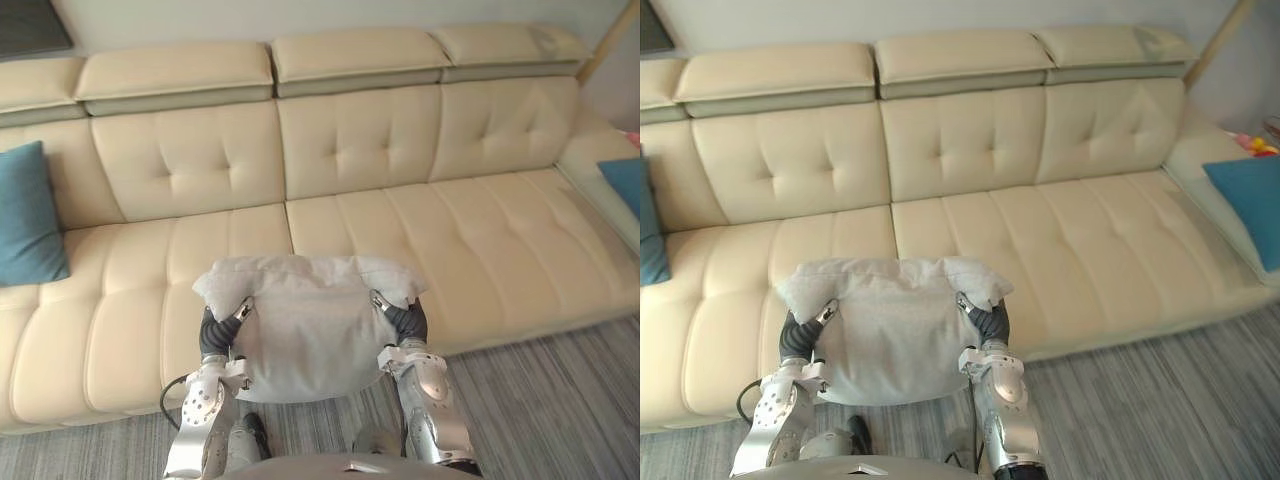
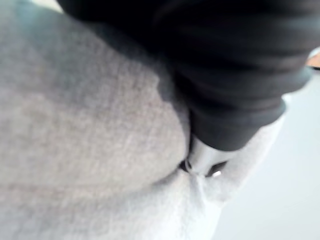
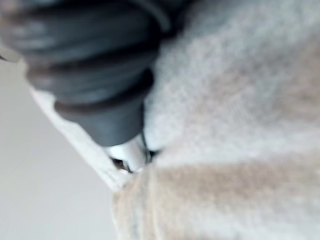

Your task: Pick up cushions and gather them together orderly.

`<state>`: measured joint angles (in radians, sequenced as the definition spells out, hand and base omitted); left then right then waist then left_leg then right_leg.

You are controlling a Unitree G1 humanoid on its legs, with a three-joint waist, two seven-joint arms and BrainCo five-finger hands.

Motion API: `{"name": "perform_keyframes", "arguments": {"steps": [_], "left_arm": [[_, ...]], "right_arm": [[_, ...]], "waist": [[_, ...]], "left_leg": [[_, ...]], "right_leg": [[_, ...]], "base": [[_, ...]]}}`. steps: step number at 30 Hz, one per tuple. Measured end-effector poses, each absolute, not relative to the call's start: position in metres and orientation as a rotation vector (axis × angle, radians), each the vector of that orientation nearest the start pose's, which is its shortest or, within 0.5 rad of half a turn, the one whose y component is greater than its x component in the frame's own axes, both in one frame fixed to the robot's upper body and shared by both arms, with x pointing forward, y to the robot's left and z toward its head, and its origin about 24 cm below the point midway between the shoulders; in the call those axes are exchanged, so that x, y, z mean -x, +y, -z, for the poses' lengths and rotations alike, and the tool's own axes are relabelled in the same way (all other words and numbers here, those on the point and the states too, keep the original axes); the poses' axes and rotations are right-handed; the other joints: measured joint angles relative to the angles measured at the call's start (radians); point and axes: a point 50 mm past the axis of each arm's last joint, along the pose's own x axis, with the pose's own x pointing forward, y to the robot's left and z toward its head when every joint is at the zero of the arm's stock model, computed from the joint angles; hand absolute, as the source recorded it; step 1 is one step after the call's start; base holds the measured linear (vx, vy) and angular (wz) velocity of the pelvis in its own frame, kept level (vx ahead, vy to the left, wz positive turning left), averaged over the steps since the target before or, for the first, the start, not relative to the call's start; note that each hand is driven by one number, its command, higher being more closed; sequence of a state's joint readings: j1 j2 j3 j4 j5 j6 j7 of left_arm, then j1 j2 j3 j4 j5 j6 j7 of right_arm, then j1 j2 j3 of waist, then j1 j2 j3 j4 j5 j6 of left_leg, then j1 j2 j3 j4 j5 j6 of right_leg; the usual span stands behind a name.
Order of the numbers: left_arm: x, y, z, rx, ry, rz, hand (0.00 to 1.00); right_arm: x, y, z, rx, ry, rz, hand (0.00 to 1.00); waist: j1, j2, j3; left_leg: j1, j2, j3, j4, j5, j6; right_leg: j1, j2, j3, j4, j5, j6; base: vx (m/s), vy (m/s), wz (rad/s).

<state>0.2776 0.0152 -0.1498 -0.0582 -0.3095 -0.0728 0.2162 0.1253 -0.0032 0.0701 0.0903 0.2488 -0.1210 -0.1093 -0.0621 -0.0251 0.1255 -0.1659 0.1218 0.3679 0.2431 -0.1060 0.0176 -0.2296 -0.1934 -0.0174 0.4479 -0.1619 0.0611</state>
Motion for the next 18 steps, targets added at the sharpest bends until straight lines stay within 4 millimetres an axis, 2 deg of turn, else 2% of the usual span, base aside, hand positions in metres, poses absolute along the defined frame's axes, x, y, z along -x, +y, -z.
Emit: {"name": "perform_keyframes", "arguments": {"steps": [1,2,3,4,5,7,10,12,14,18], "left_arm": [[-0.196,0.143,0.0,0.297,0.177,-0.182,1.0],[-0.2,0.143,-0.003,0.288,0.161,-0.171,1.0],[-0.207,0.142,-0.008,0.263,0.136,-0.133,1.0],[-0.211,0.139,-0.009,0.266,0.134,-0.119,1.0],[-0.209,0.129,-0.005,0.302,0.158,-0.118,1.0],[-0.2,0.127,0.002,0.319,0.196,-0.131,1.0],[-0.202,0.126,-0.004,0.331,0.167,-0.128,1.0],[-0.202,0.125,-0.009,0.338,0.147,-0.123,1.0],[-0.206,0.122,-0.015,0.353,0.121,-0.114,1.0],[-0.208,0.12,-0.02,0.362,0.099,-0.108,1.0]], "right_arm": [[-0.226,-0.149,-0.002,-0.236,0.107,0.111,1.0],[-0.227,-0.149,-0.005,-0.232,0.096,0.108,1.0],[-0.227,-0.153,-0.007,-0.234,0.081,0.121,1.0],[-0.228,-0.155,-0.008,-0.231,0.071,0.127,1.0],[-0.227,-0.164,-0.011,-0.19,0.063,0.129,1.0],[-0.22,-0.166,-0.01,-0.187,0.07,0.13,1.0],[-0.214,-0.166,-0.02,-0.215,0.033,0.129,1.0],[-0.213,-0.167,-0.028,-0.22,-0.001,0.129,1.0],[-0.213,-0.17,-0.04,-0.221,-0.055,0.135,1.0],[-0.215,-0.17,-0.044,-0.229,-0.077,0.143,1.0]], "waist": [[-0.002,0.009,0.009],[-0.013,0.016,0.009],[-0.033,-0.036,-0.001],[-0.048,-0.043,0.011],[-0.045,0.008,0.029],[-0.021,0.046,0.018],[-0.004,0.053,0.015],[0.003,0.053,0.015],[0.005,0.053,0.014],[0.007,0.057,0.009]], "left_leg": [[0.012,0.0,-0.013,-0.038,0.009,0.002],[0.007,-0.006,-0.037,-0.097,0.031,-0.026],[0.008,-0.07,-0.083,-0.138,0.032,-0.035],[-0.007,-0.091,-0.105,-0.082,0.034,-0.028],[-0.02,-0.06,-0.127,0.002,0.011,-0.022],[-0.019,-0.04,-0.147,-0.018,0.012,-0.041],[-0.049,0.002,-0.141,0.053,0.018,-0.052],[-0.051,0.01,-0.116,0.065,0.019,-0.051],[-0.047,0.0,-0.081,0.059,0.032,-0.046],[-0.005,-0.027,-0.068,-0.052,0.044,-0.045]], "right_leg": [[-0.015,0.034,-0.003,-0.036,-0.009,-0.001],[-0.005,0.084,0.007,-0.163,0.009,0.016],[-0.02,0.079,0.016,-0.163,-0.013,-0.019],[-0.034,0.055,0.01,-0.136,-0.001,-0.011],[-0.023,0.07,-0.029,-0.097,-0.001,-0.01],[-0.004,0.08,-0.064,-0.126,0.001,-0.017],[0.028,0.09,-0.137,-0.12,0.001,-0.026],[0.044,0.088,-0.157,-0.123,0.001,-0.026],[0.066,0.072,-0.173,-0.147,0.002,-0.026],[0.071,0.066,-0.172,-0.184,0.013,-0.013]], "base": [[-0.09,0.04,-0.09],[-0.1,0.016,0.55],[-0.02,-0.001,0.97],[0.04,-0.077,1.14],[0.11,-0.08,0.63],[0.16,-0.105,0.41],[0.21,-0.128,0.5],[0.17,-0.072,0.29],[0.1,0.017,0.26],[0.04,0.048,0.03]]}}
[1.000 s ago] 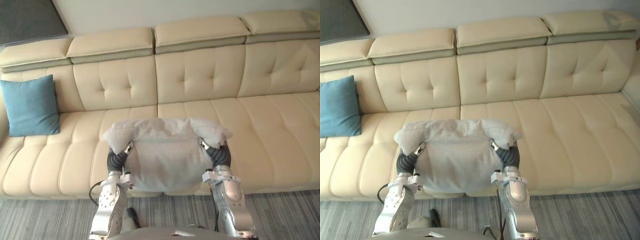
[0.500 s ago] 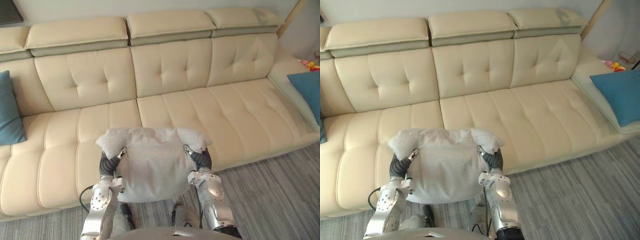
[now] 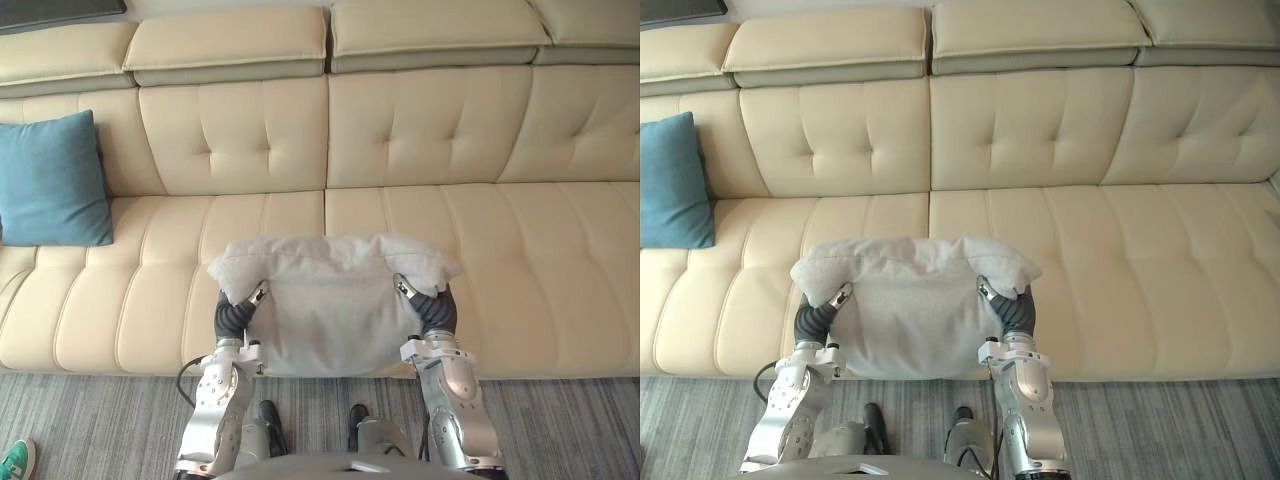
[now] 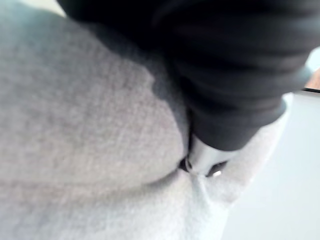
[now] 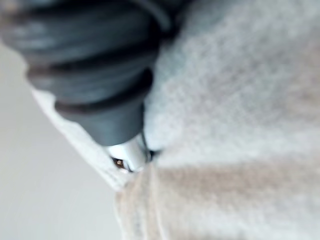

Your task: Pick up cushions and gather them together orderly.

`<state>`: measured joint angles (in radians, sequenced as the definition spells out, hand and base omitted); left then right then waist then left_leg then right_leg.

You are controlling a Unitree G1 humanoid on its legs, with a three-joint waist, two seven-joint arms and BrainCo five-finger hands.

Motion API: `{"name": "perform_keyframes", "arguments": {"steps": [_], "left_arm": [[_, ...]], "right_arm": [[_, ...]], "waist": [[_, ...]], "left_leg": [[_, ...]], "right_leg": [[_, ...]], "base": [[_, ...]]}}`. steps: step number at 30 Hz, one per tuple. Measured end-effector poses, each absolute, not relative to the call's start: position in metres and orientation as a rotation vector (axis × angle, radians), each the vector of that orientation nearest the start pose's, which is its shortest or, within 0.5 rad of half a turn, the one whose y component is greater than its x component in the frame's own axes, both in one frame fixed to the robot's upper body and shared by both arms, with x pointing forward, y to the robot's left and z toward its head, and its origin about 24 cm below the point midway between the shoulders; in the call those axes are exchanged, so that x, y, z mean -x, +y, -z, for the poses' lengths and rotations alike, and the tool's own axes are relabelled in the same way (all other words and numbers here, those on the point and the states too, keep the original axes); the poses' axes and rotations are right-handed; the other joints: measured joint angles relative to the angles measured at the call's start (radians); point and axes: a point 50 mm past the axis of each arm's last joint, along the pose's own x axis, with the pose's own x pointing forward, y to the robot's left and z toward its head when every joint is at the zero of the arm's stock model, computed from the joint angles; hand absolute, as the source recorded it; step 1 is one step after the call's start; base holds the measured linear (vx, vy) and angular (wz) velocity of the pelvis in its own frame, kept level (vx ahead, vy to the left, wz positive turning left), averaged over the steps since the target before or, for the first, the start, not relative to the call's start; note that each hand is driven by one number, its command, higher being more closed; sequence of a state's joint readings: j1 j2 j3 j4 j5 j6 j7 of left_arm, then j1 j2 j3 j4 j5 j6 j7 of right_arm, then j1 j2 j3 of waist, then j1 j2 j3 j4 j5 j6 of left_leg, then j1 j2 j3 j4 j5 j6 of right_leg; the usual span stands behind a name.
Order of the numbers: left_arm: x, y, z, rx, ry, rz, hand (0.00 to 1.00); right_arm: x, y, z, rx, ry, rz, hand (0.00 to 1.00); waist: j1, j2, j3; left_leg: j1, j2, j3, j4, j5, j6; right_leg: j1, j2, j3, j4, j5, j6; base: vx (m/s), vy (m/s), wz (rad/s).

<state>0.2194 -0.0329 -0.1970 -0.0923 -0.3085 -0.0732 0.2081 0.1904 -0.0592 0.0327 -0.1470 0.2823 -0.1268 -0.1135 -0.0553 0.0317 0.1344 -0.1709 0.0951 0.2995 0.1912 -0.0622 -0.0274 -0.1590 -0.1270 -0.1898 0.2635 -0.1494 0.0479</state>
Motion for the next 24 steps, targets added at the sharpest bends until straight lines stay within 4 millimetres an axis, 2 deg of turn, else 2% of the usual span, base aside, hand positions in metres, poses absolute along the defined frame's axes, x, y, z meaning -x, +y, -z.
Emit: {"name": "perform_keyframes", "arguments": {"steps": [3,6,10,13,14,16,18,20,21,23,24], "left_arm": [[-0.208,0.122,-0.019,0.342,0.098,-0.106,1.0],[-0.209,0.124,-0.018,0.316,0.1,-0.106,1.0],[-0.231,0.126,-0.025,0.271,0.065,-0.118,1.0],[-0.267,0.13,-0.051,0.188,-0.041,-0.147,1.0],[-0.274,0.131,-0.056,0.181,-0.059,-0.159,1.0],[-0.303,0.136,-0.085,0.139,-0.153,-0.215,1.0],[-0.316,0.136,-0.105,0.124,-0.214,-0.234,1.0],[-0.335,0.138,-0.14,0.117,-0.32,-0.279,1.0],[-0.338,0.137,-0.147,0.12,-0.339,-0.284,1.0],[-0.356,0.132,-0.182,0.114,-0.417,-0.301,1.0],[-0.359,0.131,-0.188,0.111,-0.429,-0.3,1.0]], "right_arm": [[-0.218,-0.167,-0.042,-0.243,-0.069,0.145,1.0],[-0.231,-0.165,-0.04,-0.237,-0.06,0.135,1.0],[-0.255,-0.159,-0.052,-0.226,-0.101,0.134,1.0],[-0.291,-0.146,-0.089,-0.186,-0.223,0.116,1.0],[-0.297,-0.142,-0.097,-0.181,-0.247,0.111,1.0],[-0.322,-0.13,-0.141,-0.133,-0.382,0.115,1.0],[-0.33,-0.126,-0.169,-0.117,-0.47,0.121,1.0],[-0.337,-0.118,-0.215,-0.095,-0.618,0.149,1.0],[-0.338,-0.117,-0.223,-0.085,-0.648,0.161,1.0],[-0.338,-0.116,-0.257,-0.081,-0.758,0.223,1.0],[-0.338,-0.116,-0.262,-0.088,-0.772,0.235,1.0]], "waist": [[0.004,-0.002,-0.002],[-0.003,-0.002,-0.003],[-0.006,-0.002,-0.002],[-0.008,-0.002,-0.001],[-0.008,-0.002,-0.001],[-0.006,0.002,0.013],[0.0,0.01,0.027],[0.006,0.031,0.045],[0.007,0.037,0.049],[0.015,0.054,0.08],[0.018,0.056,0.083]], "left_leg": [[0.02,-0.01,0.018,-0.089,0.035,0.004],[0.033,-0.019,0.043,-0.152,0.065,0.013],[0.03,-0.04,0.064,-0.212,0.105,0.025],[-0.011,-0.053,0.067,-0.259,0.157,0.039],[-0.022,-0.054,0.067,-0.265,0.167,0.04],[-0.074,-0.054,0.06,-0.269,0.196,0.043],[-0.097,-0.052,0.054,-0.269,0.209,0.043],[-0.148,-0.049,0.043,-0.27,0.227,0.032],[-0.16,-0.049,0.039,-0.27,0.231,0.03],[-0.203,-0.048,0.026,-0.277,0.245,0.011],[-0.215,-0.048,0.026,-0.277,0.249,0.005]], "right_leg": [[0.001,0.015,0.023,-0.075,0.053,-0.001],[0.002,0.027,0.054,-0.149,0.117,0.0],[-0.018,0.027,0.094,-0.204,0.168,0.005],[-0.07,0.025,0.107,-0.231,0.208,0.006],[-0.082,0.025,0.109,-0.233,0.215,0.006],[-0.126,0.027,0.112,-0.244,0.238,0.013],[-0.147,0.028,0.11,-0.244,0.248,0.015],[-0.196,0.03,0.103,-0.24,0.265,0.014],[-0.205,0.03,0.1,-0.24,0.266,0.015],[-0.246,0.03,0.094,-0.238,0.278,0.01],[-0.259,0.03,0.094,-0.238,0.28,0.007]], "base": [[-0.03,0.048,-0.24],[-0.04,0.062,-0.3],[-0.08,0.074,-0.19],[-0.13,0.056,-0.04],[-0.15,0.038,0.02],[-0.15,0.022,0.1],[-0.14,0.001,0.1],[-0.13,-0.006,0.11],[-0.11,-0.004,0.16],[-0.12,-0.005,0.11],[-0.1,-0.014,0.04]]}}
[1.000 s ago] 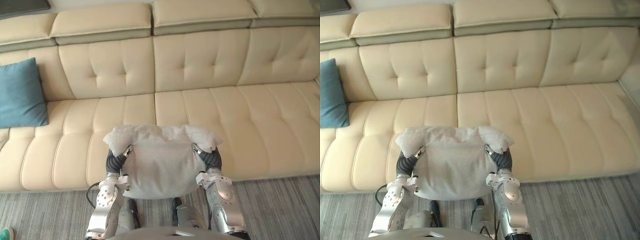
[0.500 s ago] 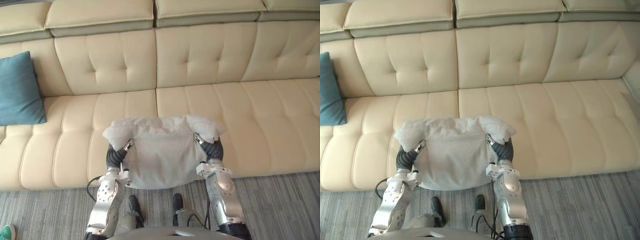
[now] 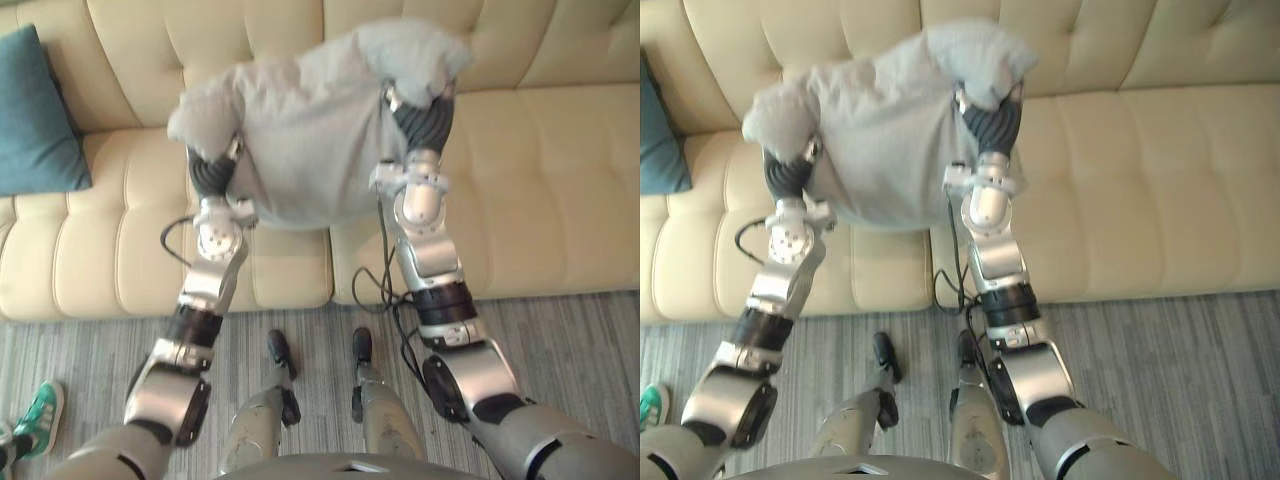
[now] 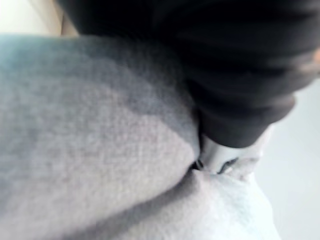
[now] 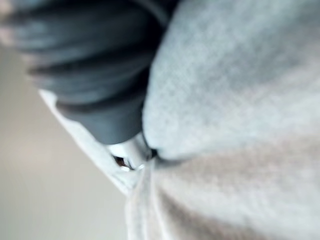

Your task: Pick up cushions and gather them together orderly.

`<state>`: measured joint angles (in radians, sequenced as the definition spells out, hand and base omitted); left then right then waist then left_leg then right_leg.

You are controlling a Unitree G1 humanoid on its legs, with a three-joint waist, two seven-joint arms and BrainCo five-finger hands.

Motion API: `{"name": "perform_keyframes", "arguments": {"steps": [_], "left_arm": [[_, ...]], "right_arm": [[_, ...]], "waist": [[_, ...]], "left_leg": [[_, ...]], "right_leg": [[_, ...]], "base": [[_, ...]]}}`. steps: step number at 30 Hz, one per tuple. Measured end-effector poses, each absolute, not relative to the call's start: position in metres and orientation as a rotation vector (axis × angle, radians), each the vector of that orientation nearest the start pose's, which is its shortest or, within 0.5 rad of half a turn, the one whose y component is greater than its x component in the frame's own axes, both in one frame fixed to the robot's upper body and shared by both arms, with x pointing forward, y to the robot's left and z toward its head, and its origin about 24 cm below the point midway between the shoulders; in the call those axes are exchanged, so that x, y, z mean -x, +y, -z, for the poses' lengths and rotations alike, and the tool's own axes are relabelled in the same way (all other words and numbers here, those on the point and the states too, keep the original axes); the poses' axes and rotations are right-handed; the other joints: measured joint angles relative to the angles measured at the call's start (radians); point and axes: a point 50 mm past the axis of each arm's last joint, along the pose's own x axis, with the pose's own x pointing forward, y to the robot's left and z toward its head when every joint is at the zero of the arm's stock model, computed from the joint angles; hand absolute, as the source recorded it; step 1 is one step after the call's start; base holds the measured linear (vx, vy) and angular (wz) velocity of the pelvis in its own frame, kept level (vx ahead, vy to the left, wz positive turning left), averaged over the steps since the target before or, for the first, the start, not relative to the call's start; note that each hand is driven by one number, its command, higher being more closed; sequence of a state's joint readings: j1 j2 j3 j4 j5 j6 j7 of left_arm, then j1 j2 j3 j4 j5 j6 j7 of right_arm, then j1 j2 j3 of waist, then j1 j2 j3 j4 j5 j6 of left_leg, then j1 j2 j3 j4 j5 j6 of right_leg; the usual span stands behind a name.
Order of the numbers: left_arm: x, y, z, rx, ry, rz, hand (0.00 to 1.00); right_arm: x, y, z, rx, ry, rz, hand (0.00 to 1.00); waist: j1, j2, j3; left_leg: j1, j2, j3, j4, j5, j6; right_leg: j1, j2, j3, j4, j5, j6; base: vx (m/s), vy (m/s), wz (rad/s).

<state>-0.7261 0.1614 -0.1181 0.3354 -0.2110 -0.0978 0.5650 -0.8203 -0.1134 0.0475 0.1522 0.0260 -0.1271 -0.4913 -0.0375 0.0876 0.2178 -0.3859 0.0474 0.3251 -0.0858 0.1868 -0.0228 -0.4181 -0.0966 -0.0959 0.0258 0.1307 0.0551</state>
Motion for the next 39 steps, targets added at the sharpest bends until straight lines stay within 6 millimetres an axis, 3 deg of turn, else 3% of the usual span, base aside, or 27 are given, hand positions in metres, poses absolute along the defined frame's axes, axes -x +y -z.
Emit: {"name": "perform_keyframes", "arguments": {"steps": [5,7,8,10,12,14,16,17,18,19,20,22,23,25,28,30,35,39], "left_arm": [[-0.375,0.113,-0.272,0.121,-0.615,-0.288,1.0],[-0.374,0.109,-0.293,0.132,-0.661,-0.282,1.0],[-0.373,0.104,-0.314,0.144,-0.7,-0.273,1.0],[-0.37,0.103,-0.33,0.176,-0.733,-0.276,1.0],[-0.368,0.109,-0.341,0.218,-0.755,-0.302,1.0],[-0.366,0.111,-0.349,0.255,-0.769,-0.312,1.0],[-0.362,0.111,-0.36,0.279,-0.795,-0.31,1.0],[-0.36,0.111,-0.366,0.295,-0.811,-0.308,1.0],[-0.359,0.11,-0.371,0.313,-0.821,-0.304,1.0],[-0.357,0.109,-0.375,0.339,-0.826,-0.298,0.0],[-0.357,0.108,-0.377,0.364,-0.826,-0.296,0.0],[-0.36,0.11,-0.371,0.38,-0.801,-0.301,0.0],[-0.362,0.115,-0.366,0.388,-0.784,-0.317,0.0],[-0.365,0.121,-0.358,0.38,-0.768,-0.337,0.0],[-0.372,0.133,-0.347,0.39,-0.726,-0.352,0.0],[-0.378,0.147,-0.343,0.374,-0.7,-0.371,0.0],[-0.38,0.182,-0.348,0.316,-0.704,-0.403,0.0],[-0.376,0.234,-0.348,0.233,-0.692,-0.481,0.0]], "right_arm": [[-0.339,-0.136,-0.315,-0.136,-0.903,0.409,1.0],[-0.339,-0.14,-0.327,-0.173,-0.923,0.434,1.0],[-0.338,-0.143,-0.34,-0.207,-0.945,0.455,1.0],[-0.335,-0.141,-0.352,-0.233,-0.975,0.457,1.0],[-0.333,-0.135,-0.361,-0.259,-0.991,0.428,1.0],[-0.33,-0.132,-0.371,-0.276,-1.015,0.408,1.0],[-0.325,-0.131,-0.382,-0.292,-1.047,0.396,1.0],[-0.322,-0.13,-0.39,-0.294,-1.071,0.384,1.0],[-0.319,-0.131,-0.395,-0.279,-1.097,0.382,1.0],[-0.316,-0.133,-0.4,-0.257,-1.122,0.382,0.0],[-0.313,-0.135,-0.406,-0.256,-1.142,0.384,0.0],[-0.312,-0.138,-0.409,-0.259,-1.153,0.393,0.0],[-0.312,-0.138,-0.41,-0.256,-1.155,0.391,0.0],[-0.315,-0.14,-0.411,-0.243,-1.156,0.391,0.0],[-0.32,-0.146,-0.42,-0.234,-1.136,0.363,0.0],[-0.325,-0.153,-0.422,-0.219,-1.111,0.349,0.0],[-0.339,-0.179,-0.418,-0.194,-1.027,0.367,0.0],[-0.34,-0.216,-0.419,-0.212,-0.977,0.396,0.0]], "waist": [[0.003,0.012,0.048],[0.002,0.012,0.053],[0.003,0.012,0.074],[0.003,0.011,0.093],[0.011,0.01,0.095],[0.013,0.013,0.108],[0.012,0.012,0.108],[0.004,0.012,0.108],[-0.007,0.013,0.109],[-0.013,0.014,0.109],[-0.016,0.015,0.118],[-0.014,0.017,0.126],[-0.013,0.018,0.126],[-0.003,0.018,0.127],[-0.005,0.018,0.127],[-0.006,0.016,0.129],[-0.025,0.015,0.13],[-0.023,0.016,0.13]], "left_leg": [[-0.149,-0.001,-0.014,-0.001,0.033,-0.043],[-0.2,-0.002,-0.022,0.005,0.086,-0.052],[-0.238,-0.01,-0.025,0.005,0.133,-0.082],[-0.27,-0.018,-0.025,0.005,0.179,-0.129],[-0.311,-0.014,-0.023,0.005,0.218,-0.116],[-0.327,-0.002,-0.021,0.004,0.219,-0.114],[-0.343,0.01,0.022,0.005,0.141,-0.174],[-0.337,0.021,0.09,0.006,0.04,-0.134],[-0.327,0.027,0.121,0.006,0.02,-0.116],[-0.301,0.045,0.138,0.006,0.071,-0.106],[-0.305,0.024,0.08,0.006,0.086,-0.091],[-0.305,0.0,0.086,0.006,0.104,-0.07],[-0.305,-0.012,0.082,0.006,0.113,-0.067],[-0.305,-0.013,0.063,0.006,0.117,-0.071],[-0.331,-0.013,0.028,0.006,0.173,-0.126],[-0.343,-0.009,0.029,0.005,0.212,-0.122],[-0.337,0.008,0.032,0.005,0.217,-0.116],[-0.326,0.014,0.03,0.005,0.217,-0.116]], "right_leg": [[-0.163,-0.005,-0.002,0.034,0.022,0.006],[-0.229,-0.011,-0.003,0.07,0.016,0.005],[-0.282,-0.025,-0.003,0.115,0.003,-0.002],[-0.328,-0.039,-0.003,0.15,-0.01,-0.01],[-0.376,-0.039,-0.007,0.173,-0.018,-0.021],[-0.4,-0.034,-0.023,0.193,-0.03,-0.036],[-0.432,-0.039,-0.031,0.205,-0.032,-0.039],[-0.457,-0.053,-0.031,0.204,-0.023,-0.039],[-0.474,-0.073,-0.033,0.204,-0.019,-0.033],[-0.494,-0.089,-0.032,0.211,-0.016,-0.028],[-0.507,-0.109,-0.028,0.218,-0.012,-0.02],[-0.508,-0.136,-0.029,0.228,-0.014,-0.015],[-0.509,-0.145,-0.03,0.249,-0.034,0.005],[-0.52,-0.151,-0.034,0.291,-0.064,0.007],[-0.55,-0.171,-0.058,0.362,-0.108,-0.01],[-0.561,-0.173,-0.075,0.383,-0.123,-0.026],[-0.561,-0.159,-0.084,0.401,-0.121,-0.036],[-0.559,-0.153,-0.081,0.411,-0.12,-0.038]], "base": [[-0.08,-0.014,0.05],[-0.03,-0.007,0.11],[-0.02,-0.013,0.22],[-0.01,-0.025,0.23],[0.0,-0.064,0.08],[0.03,-0.047,0.02],[0.04,0.026,0.04],[0.06,0.066,0.21],[0.1,0.067,0.36],[0.13,0.024,0.42],[0.13,0.057,0.34],[0.05,0.076,0.37],[0.0,0.045,0.41],[-0.02,0.001,0.34],[-0.07,-0.094,0.46],[-0.1,-0.139,0.24],[-0.06,-0.149,-0.06],[-0.02,-0.139,-0.04]]}}
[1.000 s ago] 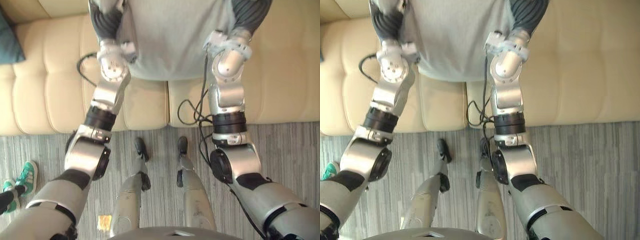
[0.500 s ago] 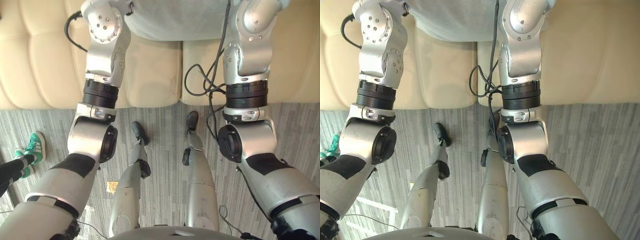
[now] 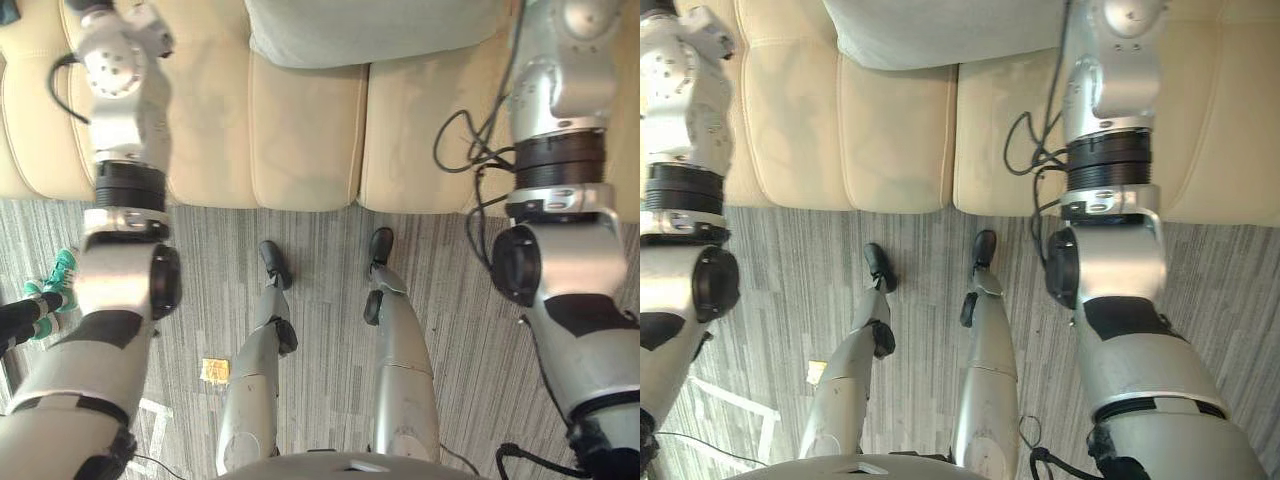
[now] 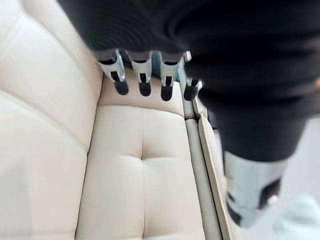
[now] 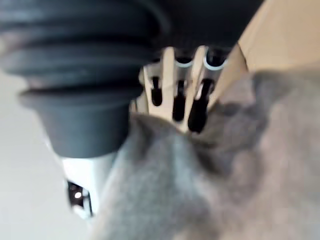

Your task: Pick up cushions and gather them together orderly.

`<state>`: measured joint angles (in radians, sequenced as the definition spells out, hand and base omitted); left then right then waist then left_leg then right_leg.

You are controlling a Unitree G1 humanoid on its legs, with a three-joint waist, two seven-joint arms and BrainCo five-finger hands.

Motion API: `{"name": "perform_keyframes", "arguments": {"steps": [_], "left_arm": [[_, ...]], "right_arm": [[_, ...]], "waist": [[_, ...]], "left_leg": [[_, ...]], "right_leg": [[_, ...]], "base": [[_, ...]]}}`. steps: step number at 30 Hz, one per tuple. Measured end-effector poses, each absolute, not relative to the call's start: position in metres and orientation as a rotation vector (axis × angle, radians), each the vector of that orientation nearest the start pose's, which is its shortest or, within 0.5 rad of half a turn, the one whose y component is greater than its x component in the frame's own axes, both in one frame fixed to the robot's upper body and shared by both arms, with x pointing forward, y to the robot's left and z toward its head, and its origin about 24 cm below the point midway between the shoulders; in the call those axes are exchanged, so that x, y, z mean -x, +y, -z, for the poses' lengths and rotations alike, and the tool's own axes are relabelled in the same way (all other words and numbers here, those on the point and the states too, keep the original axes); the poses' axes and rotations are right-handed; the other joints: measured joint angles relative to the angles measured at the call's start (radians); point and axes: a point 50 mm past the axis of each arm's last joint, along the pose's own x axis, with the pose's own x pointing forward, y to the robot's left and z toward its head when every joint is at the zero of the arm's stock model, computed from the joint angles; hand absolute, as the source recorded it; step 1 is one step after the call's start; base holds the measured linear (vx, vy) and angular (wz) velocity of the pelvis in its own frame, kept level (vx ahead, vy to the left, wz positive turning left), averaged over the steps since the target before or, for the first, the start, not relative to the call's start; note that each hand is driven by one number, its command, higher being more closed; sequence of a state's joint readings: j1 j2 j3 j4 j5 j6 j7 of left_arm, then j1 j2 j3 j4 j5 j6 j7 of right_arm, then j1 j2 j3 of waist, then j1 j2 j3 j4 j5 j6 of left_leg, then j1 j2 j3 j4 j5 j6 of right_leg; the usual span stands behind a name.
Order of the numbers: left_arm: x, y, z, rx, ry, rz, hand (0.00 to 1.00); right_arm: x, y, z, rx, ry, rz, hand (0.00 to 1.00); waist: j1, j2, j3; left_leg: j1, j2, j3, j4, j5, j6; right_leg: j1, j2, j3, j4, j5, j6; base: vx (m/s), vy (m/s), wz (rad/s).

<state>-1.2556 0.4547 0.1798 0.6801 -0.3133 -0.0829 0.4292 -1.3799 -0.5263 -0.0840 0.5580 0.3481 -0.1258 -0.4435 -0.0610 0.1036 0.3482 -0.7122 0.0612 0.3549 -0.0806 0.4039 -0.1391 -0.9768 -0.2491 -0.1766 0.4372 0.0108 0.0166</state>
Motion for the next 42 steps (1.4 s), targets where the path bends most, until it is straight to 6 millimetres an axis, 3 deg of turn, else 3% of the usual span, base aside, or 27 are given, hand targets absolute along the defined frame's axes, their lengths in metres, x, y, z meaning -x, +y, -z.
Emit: {"name": "perform_keyframes", "arguments": {"steps": [2,5,6,7,10,12,13,15,17,18,19,20,22,23,24,27,29,31,33,34,36,38,42], "left_arm": [[-0.372,0.252,-0.345,0.202,-0.694,-0.501,0.0],[-0.365,0.282,-0.32,0.124,-0.649,-0.539,0.0],[-0.361,0.292,-0.307,0.133,-0.636,-0.553,0.0],[-0.353,0.308,-0.288,0.15,-0.612,-0.584,0.0],[-0.348,0.318,-0.256,0.167,-0.543,-0.601,0.0],[-0.341,0.319,-0.215,0.184,-0.459,-0.6,0.0],[-0.339,0.319,-0.207,0.187,-0.442,-0.602,0.0],[-0.326,0.319,-0.167,0.188,-0.357,-0.604,0.0],[-0.315,0.318,-0.14,0.178,-0.294,-0.604,0.0],[-0.304,0.317,-0.115,0.18,-0.232,-0.604,0.0],[-0.3,0.317,-0.106,0.179,-0.205,-0.602,0.0],[-0.292,0.314,-0.085,0.183,-0.146,-0.598,0.0],[-0.27,0.296,-0.037,0.189,0.001,-0.574,0.0],[-0.264,0.291,-0.026,0.192,0.038,-0.567,0.0],[-0.247,0.275,0.004,0.187,0.148,-0.542,0.0],[-0.213,0.243,0.059,0.2,0.386,-0.497,0.0],[-0.196,0.229,0.08,0.203,0.493,-0.473,0.0],[-0.177,0.218,0.101,0.198,0.607,-0.46,0.0],[-0.163,0.212,0.113,0.2,0.681,-0.454,0.0],[-0.151,0.206,0.123,0.197,0.744,-0.452,0.0],[-0.141,0.2,0.131,0.21,0.795,-0.456,0.0],[-0.131,0.193,0.14,0.203,0.866,-0.449,0.0],[-0.125,0.199,0.143,0.193,0.896,-0.498,0.0]], "right_arm": [[-0.339,-0.232,-0.418,-0.2,-0.961,0.408,0.0],[-0.336,-0.255,-0.409,-0.17,-0.931,0.431,0.0],[-0.336,-0.264,-0.402,-0.165,-0.914,0.442,0.0],[-0.335,-0.274,-0.393,-0.169,-0.894,0.455,0.0],[-0.324,-0.299,-0.376,-0.193,-0.888,0.499,0.0],[-0.313,-0.323,-0.342,-0.216,-0.858,0.556,0.0],[-0.312,-0.327,-0.334,-0.216,-0.84,0.564,0.0],[-0.312,-0.335,-0.292,-0.169,-0.73,0.577,0.0],[-0.308,-0.334,-0.262,-0.144,-0.658,0.547,0.0],[-0.305,-0.33,-0.235,-0.117,-0.593,0.507,0.0],[-0.304,-0.328,-0.223,-0.102,-0.561,0.497,0.0],[-0.299,-0.325,-0.199,-0.075,-0.495,0.48,0.0],[-0.284,-0.304,-0.126,-0.068,-0.3,0.439,0.0],[-0.281,-0.297,-0.109,-0.076,-0.25,0.43,0.0],[-0.266,-0.274,-0.064,-0.128,-0.11,0.396,0.0],[-0.224,-0.228,0.017,-0.215,0.179,0.358,0.0],[-0.202,-0.213,0.047,-0.204,0.316,0.348,0.0],[-0.183,-0.201,0.073,-0.224,0.447,0.349,0.0],[-0.174,-0.192,0.086,-0.235,0.512,0.344,0.0],[-0.169,-0.19,0.093,-0.215,0.551,0.336,0.0],[-0.167,-0.191,0.096,-0.182,0.571,0.33,0.0],[-0.163,-0.191,0.102,-0.138,0.61,0.319,0.0],[-0.161,-0.188,0.109,-0.107,0.659,0.307,0.0]], "waist": [[0.002,0.0,0.011],[0.0,0.0,0.027],[0.002,0.0,0.027],[0.009,0.002,0.028],[-0.007,0.001,0.028],[-0.006,0.001,0.028],[-0.006,0.001,0.028],[-0.005,0.001,0.028],[-0.002,-0.001,0.027],[0.001,-0.002,0.027],[0.001,-0.002,0.027],[0.0,-0.004,0.026],[0.001,-0.019,0.018],[0.0,-0.025,0.014],[-0.002,-0.042,-0.002],[-0.006,-0.079,-0.056],[-0.006,-0.09,-0.09],[-0.006,-0.099,-0.113],[0.001,-0.104,-0.122],[0.008,-0.102,-0.14],[0.012,-0.098,-0.154],[0.012,-0.109,-0.17],[0.038,-0.132,-0.181]], "left_leg": [[0.018,0.001,-0.002,0.0,0.0,0.0],[0.059,0.0,-0.009,0.0,-0.003,0.001],[0.076,0.004,-0.014,-0.003,-0.034,0.017],[0.112,0.02,-0.012,-0.007,-0.148,0.045],[0.13,0.007,-0.005,-0.007,-0.154,0.041],[0.167,-0.01,0.003,-0.001,-0.148,0.052],[0.174,-0.011,0.003,-0.001,-0.147,0.052],[0.214,-0.012,-0.001,-0.001,-0.148,0.051],[0.245,-0.01,-0.001,0.0,-0.154,0.046],[0.275,-0.002,0.0,-0.001,-0.172,0.045],[0.287,0.001,0.0,-0.001,-0.177,0.051],[0.31,0.004,0.001,-0.001,-0.182,0.052],[0.376,0.015,0.013,-0.001,-0.206,0.054],[0.392,0.018,0.018,-0.001,-0.211,0.055],[0.435,0.025,0.033,0.0,-0.225,0.053],[0.513,0.042,0.052,0.0,-0.254,0.038],[0.546,0.045,0.054,0.0,-0.26,0.044],[0.578,0.053,0.054,0.04,-0.293,0.042],[0.578,0.069,0.054,0.132,-0.351,0.04],[0.565,0.082,0.021,0.218,-0.408,0.037],[0.556,0.09,-0.013,0.279,-0.455,0.031],[0.556,0.091,-0.006,0.335,-0.497,0.034],[0.55,0.101,0.032,0.438,-0.583,0.033]], "right_leg": [[0.018,0.001,-0.001,0.003,0.0,0.0],[0.062,0.002,0.0,-0.003,-0.003,-0.001],[0.074,0.007,0.0,-0.007,-0.012,0.0],[0.085,0.026,0.006,0.005,-0.016,0.003],[0.108,0.01,0.013,0.001,-0.008,0.017],[0.141,-0.003,0.029,0.004,-0.016,0.03],[0.149,-0.004,0.029,0.004,-0.018,0.033],[0.194,-0.004,0.032,-0.001,-0.021,0.034],[0.228,0.001,0.034,-0.01,-0.027,0.038],[0.261,0.012,0.037,-0.024,-0.03,0.042],[0.274,0.017,0.037,-0.03,-0.03,0.043],[0.3,0.023,0.039,-0.039,-0.032,0.044],[0.368,0.042,0.051,-0.069,-0.037,0.049],[0.385,0.046,0.053,-0.08,-0.037,0.049],[0.431,0.06,0.058,-0.108,-0.035,0.053],[0.521,0.083,0.059,-0.154,-0.031,0.056],[0.563,0.093,0.058,-0.173,-0.027,0.052],[0.622,0.099,0.06,-0.205,-0.022,0.057],[0.666,0.104,0.071,-0.228,-0.014,0.059],[0.687,0.112,0.088,-0.246,-0.003,0.061],[0.703,0.118,0.105,-0.261,0.007,0.067],[0.727,0.119,0.133,-0.299,0.037,0.078],[0.735,0.131,0.224,-0.347,0.088,0.084]], "base": [[-0.01,-0.15,-0.03],[0.0,-0.128,-0.07],[0.02,-0.121,-0.43],[0.03,-0.101,-0.4],[0.08,-0.034,-0.05],[0.11,-0.018,0.02],[0.11,-0.035,0.0],[0.1,-0.053,0.0],[0.08,-0.088,-0.12],[0.06,-0.091,-0.24],[0.06,-0.093,-0.24],[0.05,-0.085,-0.26],[0.07,-0.095,-0.34],[0.06,-0.056,-0.45],[0.07,-0.047,-0.38],[0.11,-0.028,-0.29],[0.09,-0.012,-0.1],[0.11,-0.006,-0.1],[0.07,0.002,-0.24],[0.03,0.013,-0.39],[-0.01,0.045,-0.36],[-0.05,0.089,-0.32],[-0.1,0.118,-0.74]]}}
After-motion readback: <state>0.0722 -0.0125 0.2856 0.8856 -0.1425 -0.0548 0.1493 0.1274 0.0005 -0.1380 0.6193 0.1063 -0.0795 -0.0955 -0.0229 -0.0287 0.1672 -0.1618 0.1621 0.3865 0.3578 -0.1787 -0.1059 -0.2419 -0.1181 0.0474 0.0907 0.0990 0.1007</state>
